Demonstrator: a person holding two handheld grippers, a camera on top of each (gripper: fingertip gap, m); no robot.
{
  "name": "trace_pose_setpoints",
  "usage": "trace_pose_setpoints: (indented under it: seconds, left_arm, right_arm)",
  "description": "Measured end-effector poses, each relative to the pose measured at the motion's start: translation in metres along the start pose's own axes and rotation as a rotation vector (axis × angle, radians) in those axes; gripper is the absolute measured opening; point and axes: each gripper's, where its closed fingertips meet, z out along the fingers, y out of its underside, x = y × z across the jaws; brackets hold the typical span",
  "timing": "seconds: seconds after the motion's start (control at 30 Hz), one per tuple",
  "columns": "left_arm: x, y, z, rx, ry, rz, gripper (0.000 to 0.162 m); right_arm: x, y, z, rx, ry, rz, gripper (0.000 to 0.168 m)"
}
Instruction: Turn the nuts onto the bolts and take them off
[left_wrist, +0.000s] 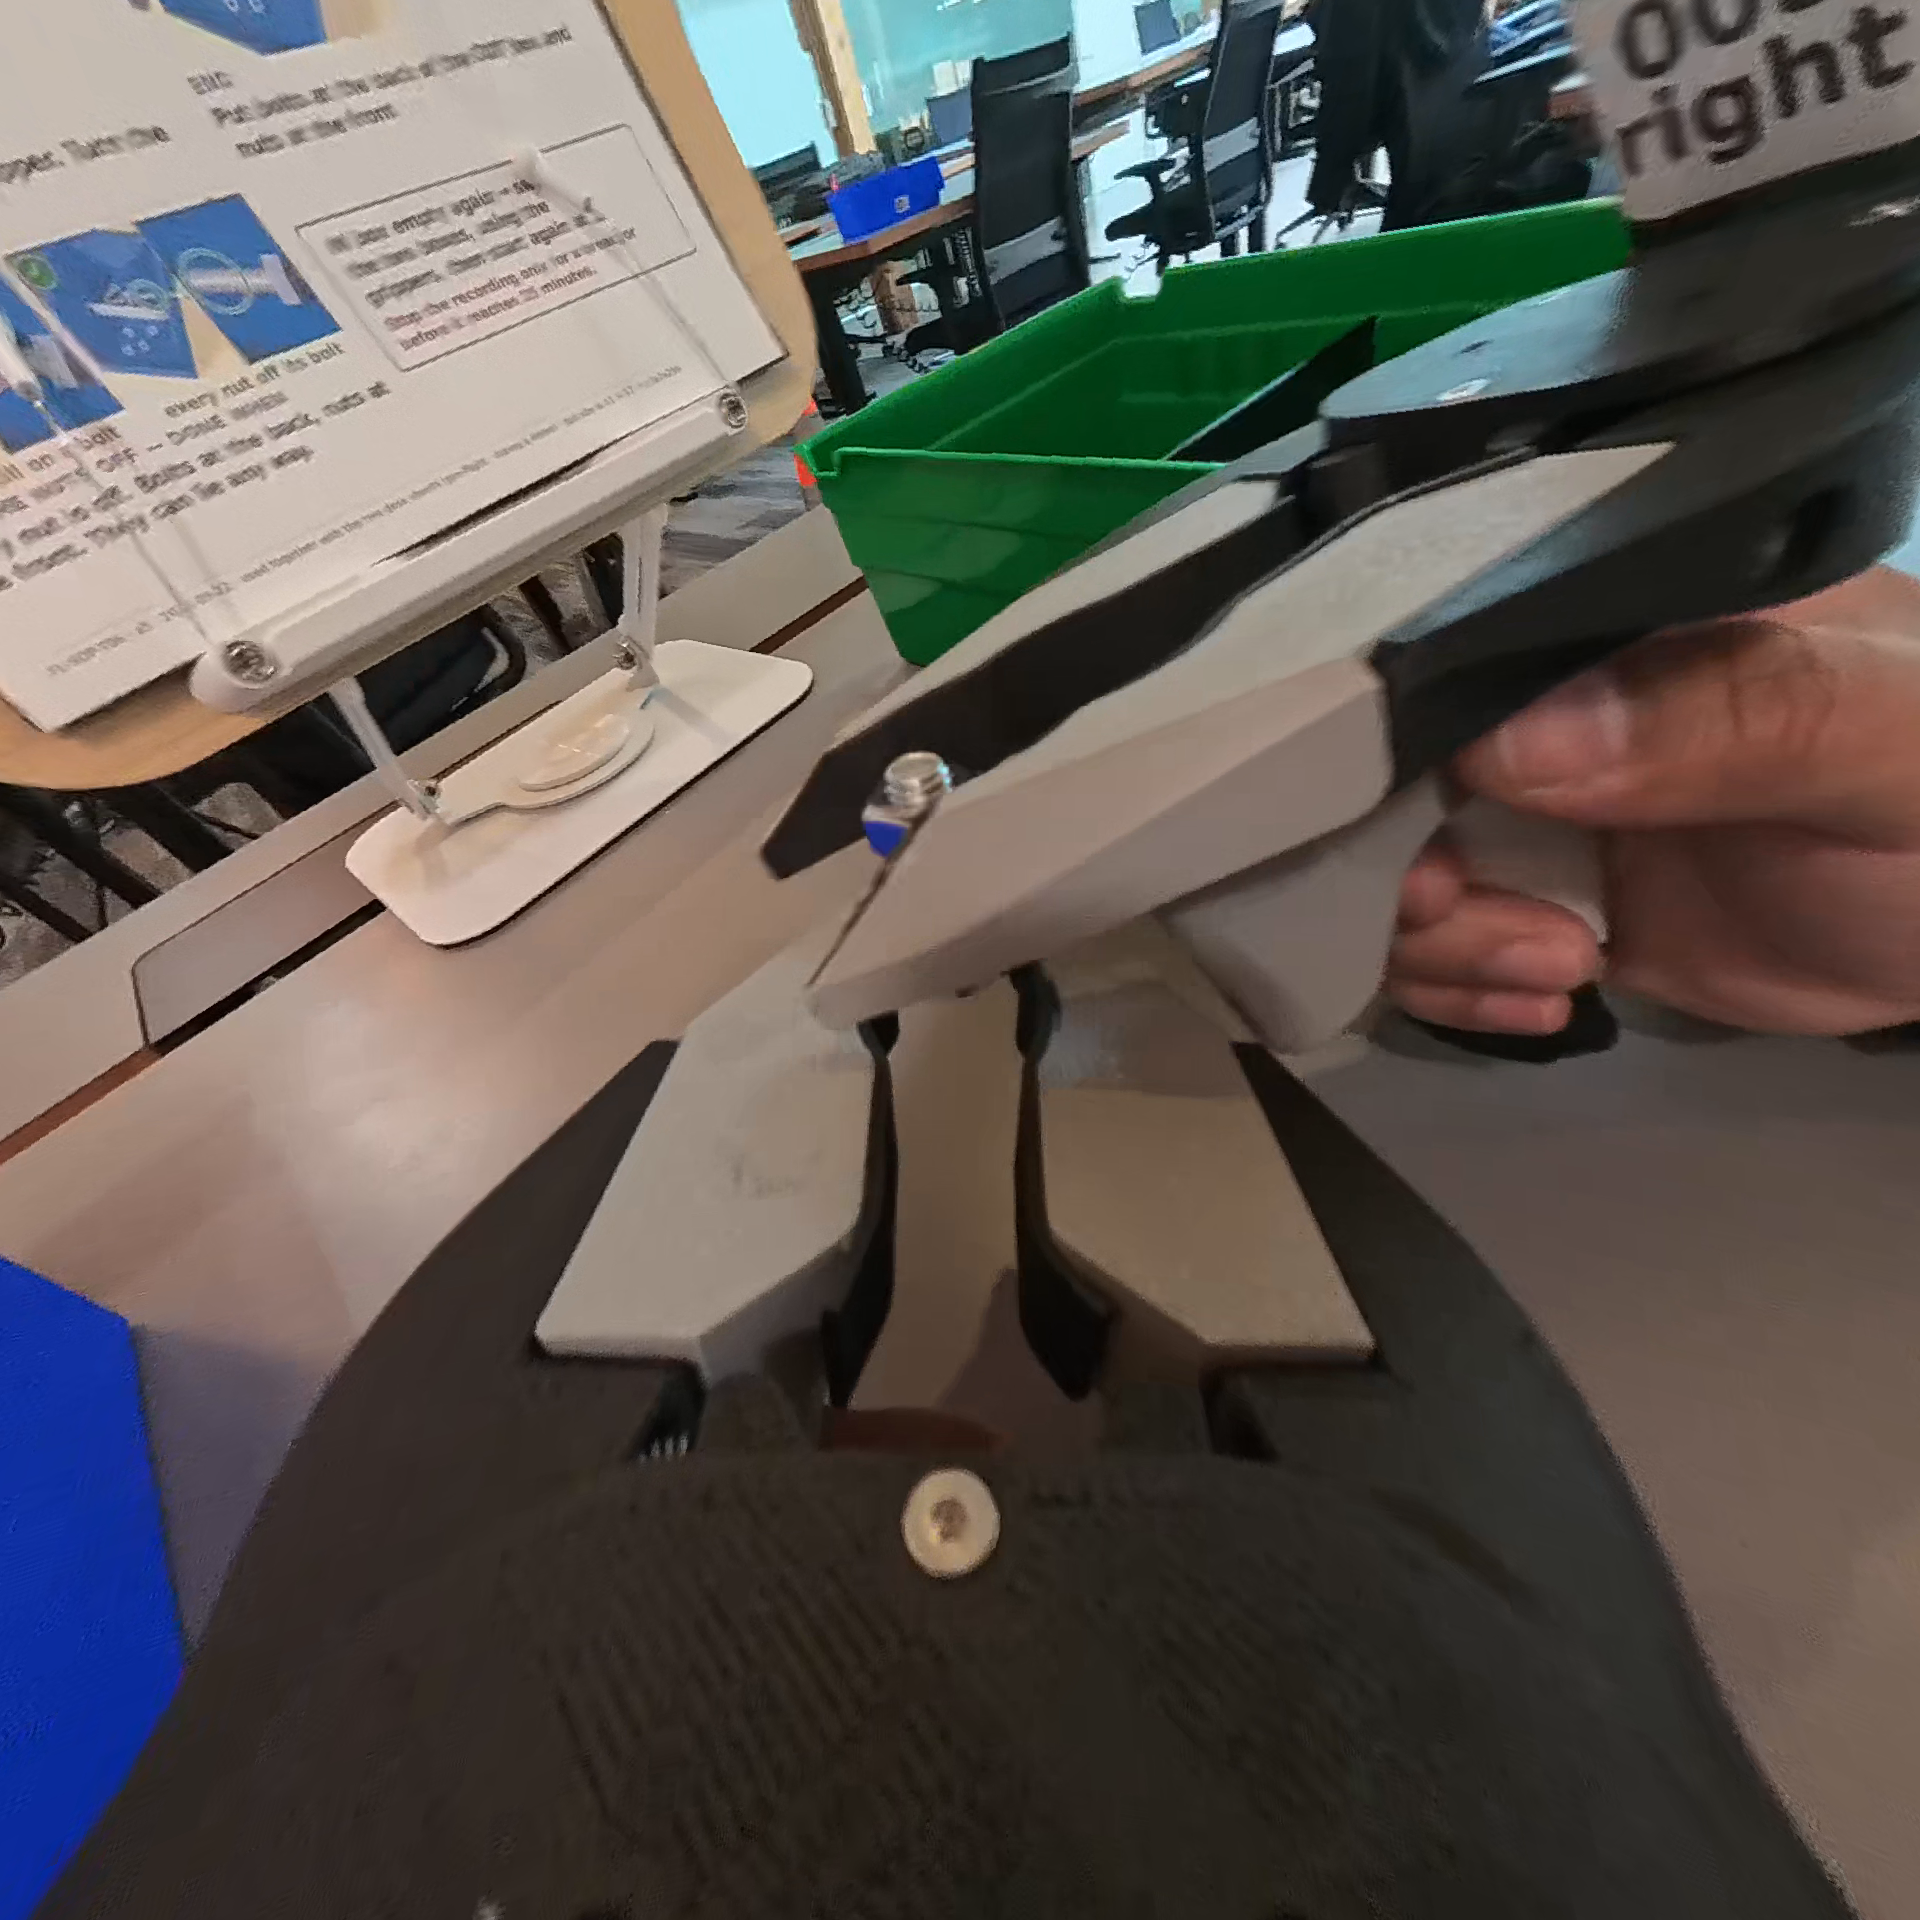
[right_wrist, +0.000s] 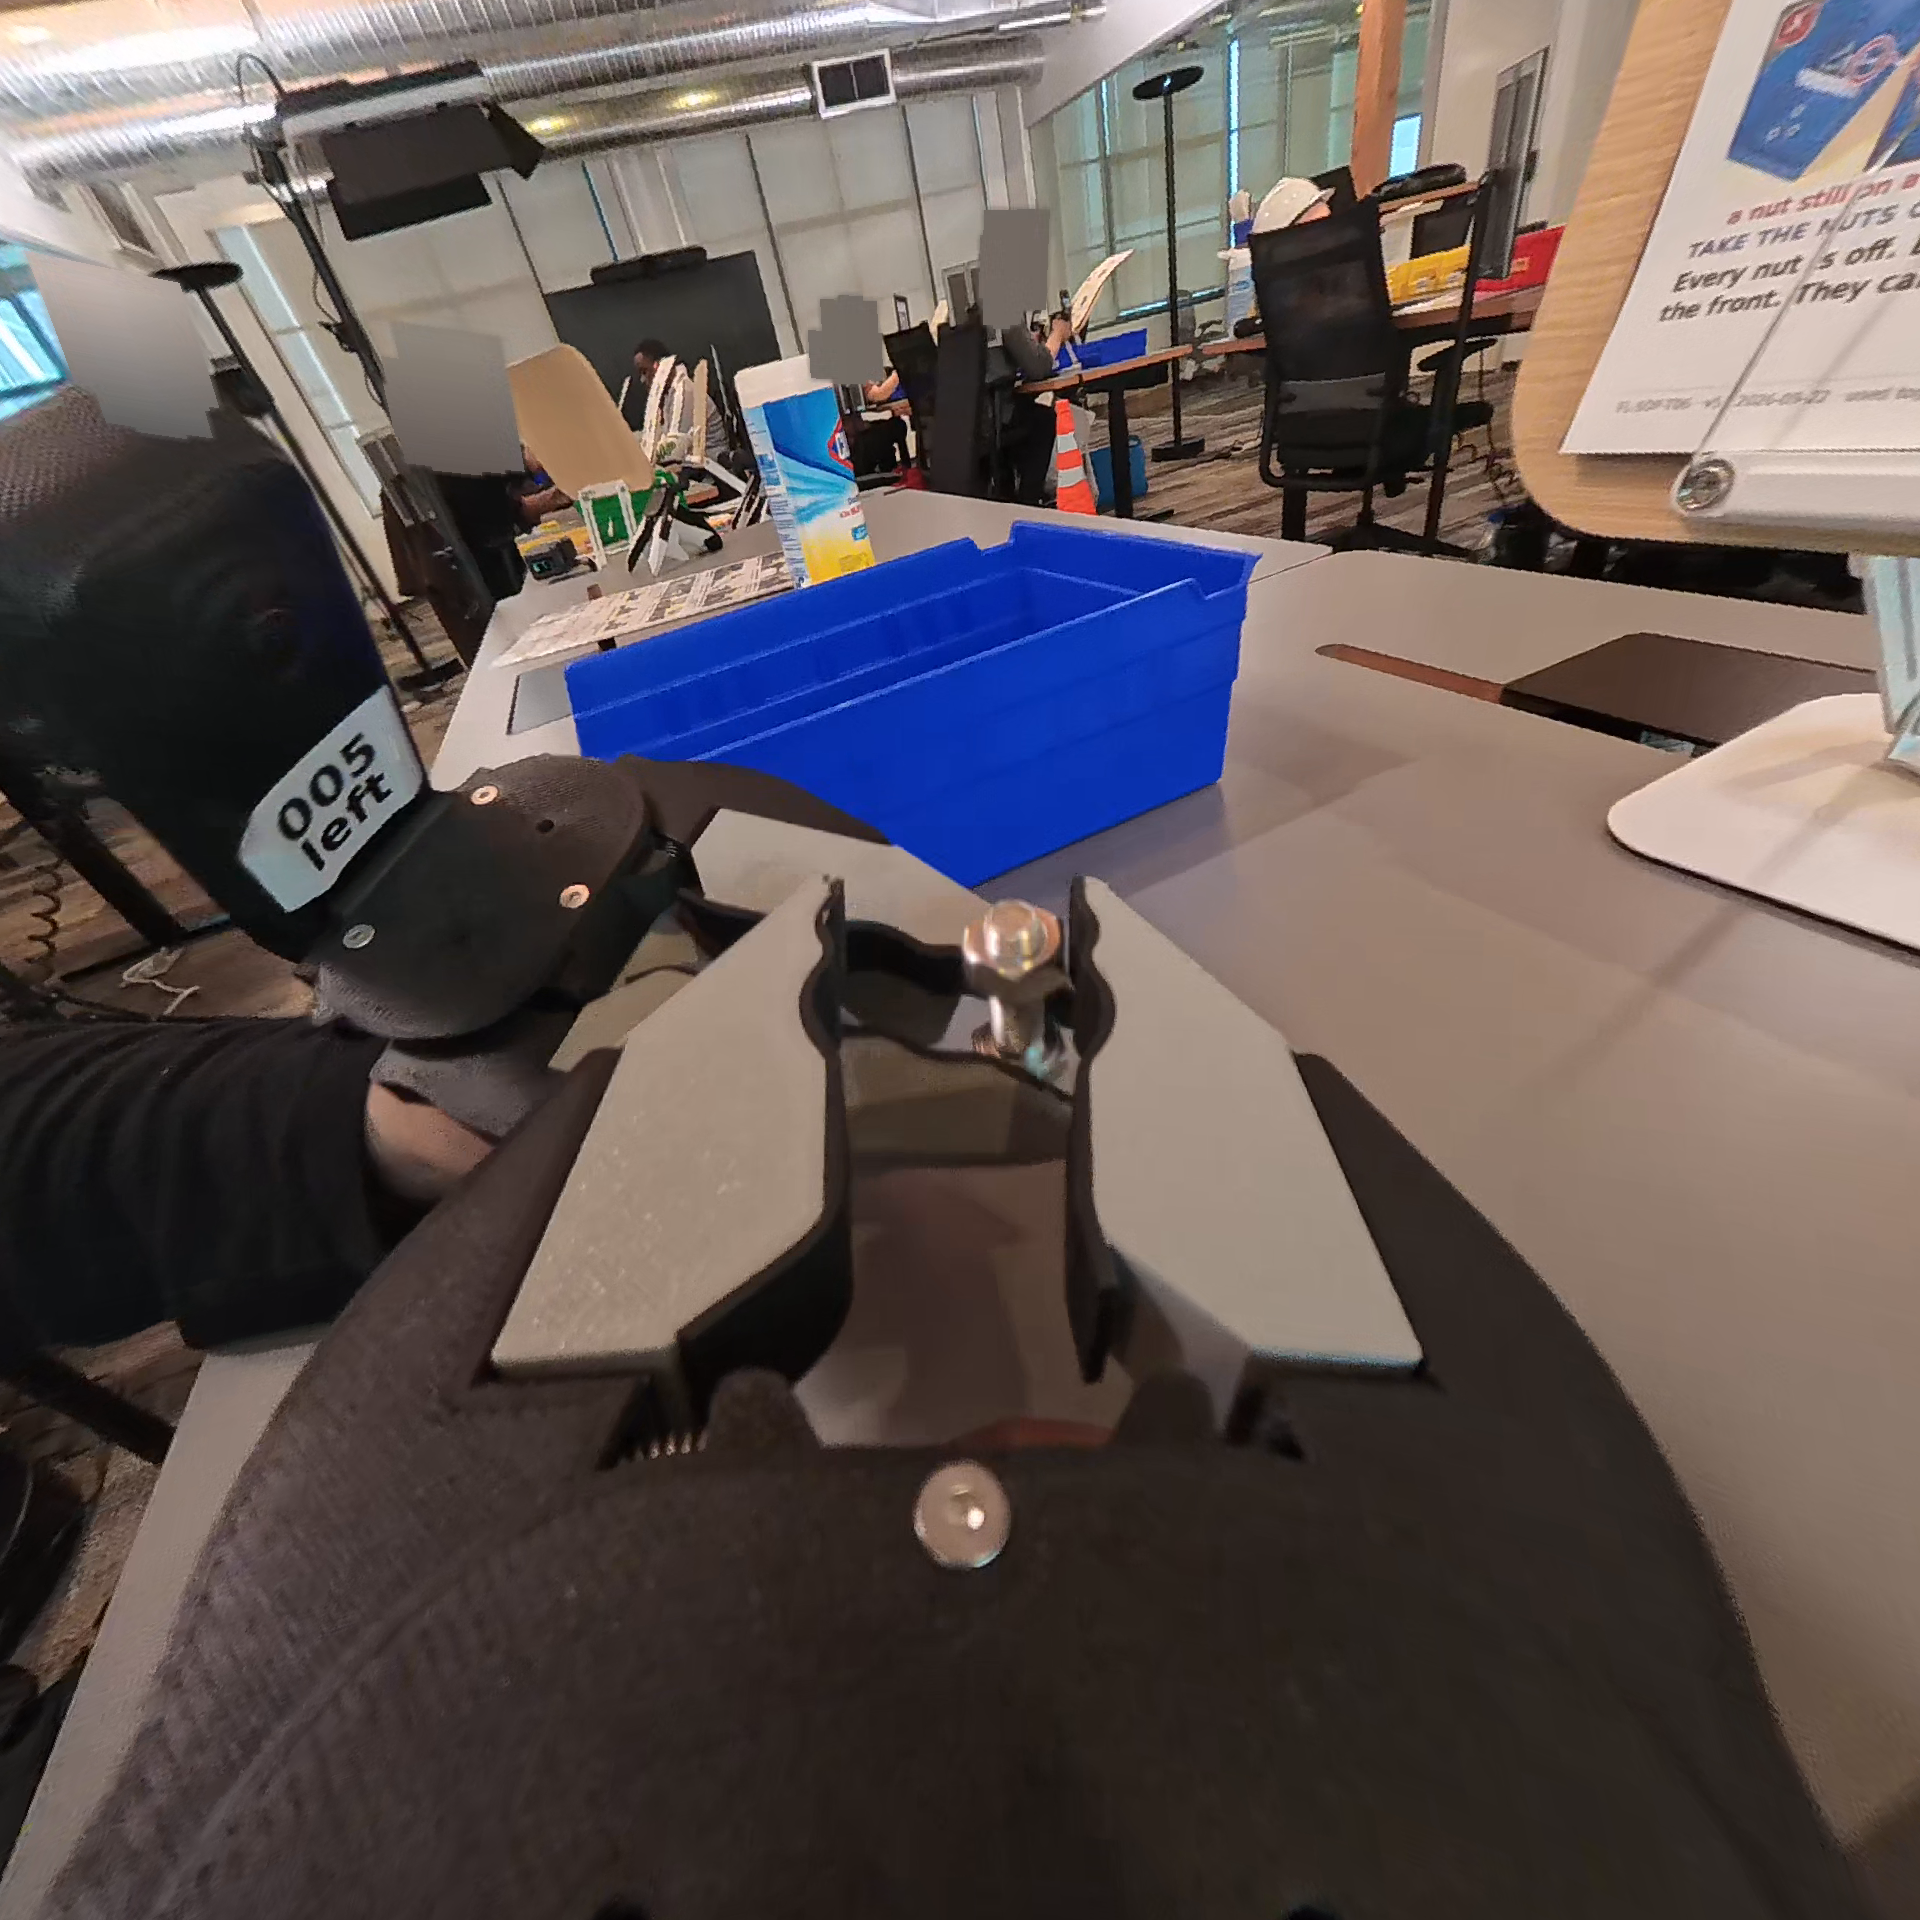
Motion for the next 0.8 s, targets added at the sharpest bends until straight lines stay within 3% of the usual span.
trace_pose_setpoints:
  seconds: [0.17, 0.4, 0.6, 0.8]
  left_arm:
    - [-0.022, 0.002, -0.005, -0.001, -0.059, -0.049, 0.015]
    - [0.007, -0.001, 0.000, 0.008, 0.031, 0.036, 0.015]
    - [-0.018, 0.002, -0.004, 0.002, -0.033, -0.051, 0.015]
    - [0.008, -0.004, -0.002, 0.028, 0.075, -0.019, 0.016]
  right_arm:
    - [0.005, -0.005, -0.005, 0.026, 0.007, 0.019, 0.037]
    - [-0.005, 0.000, 0.001, -0.008, -0.004, -0.035, 0.041]
    - [0.005, -0.005, -0.006, 0.019, 0.010, -0.002, 0.036]
    - [-0.005, 0.000, 0.001, -0.005, -0.016, -0.022, 0.042]
